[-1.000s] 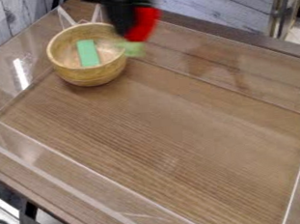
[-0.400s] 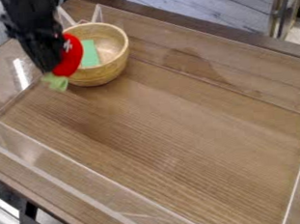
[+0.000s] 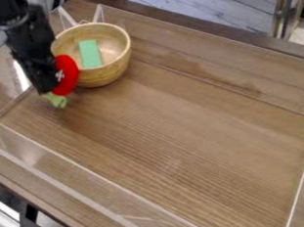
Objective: Move the red fruit to the left
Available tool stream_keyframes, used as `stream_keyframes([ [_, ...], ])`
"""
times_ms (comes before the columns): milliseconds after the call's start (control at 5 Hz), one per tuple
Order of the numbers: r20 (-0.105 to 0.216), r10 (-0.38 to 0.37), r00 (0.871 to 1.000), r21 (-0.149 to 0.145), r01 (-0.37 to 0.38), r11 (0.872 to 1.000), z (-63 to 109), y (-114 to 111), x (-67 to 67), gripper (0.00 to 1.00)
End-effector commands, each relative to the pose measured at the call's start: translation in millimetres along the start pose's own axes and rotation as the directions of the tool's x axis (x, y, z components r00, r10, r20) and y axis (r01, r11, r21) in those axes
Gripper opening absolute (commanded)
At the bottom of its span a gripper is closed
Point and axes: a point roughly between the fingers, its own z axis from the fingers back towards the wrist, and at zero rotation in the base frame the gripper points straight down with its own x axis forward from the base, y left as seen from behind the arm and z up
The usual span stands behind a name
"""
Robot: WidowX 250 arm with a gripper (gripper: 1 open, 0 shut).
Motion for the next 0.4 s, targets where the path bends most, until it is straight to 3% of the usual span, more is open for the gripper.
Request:
stream_keyframes([
  [0, 0.008, 0.027, 1.0, 0.04, -0.028, 0.999, 0.0, -1.9, 0.7, 0.0],
  [200, 0.001, 0.071, 0.998, 0.039, -0.071, 0.997, 1.7, -9.9, 0.8, 1.0],
])
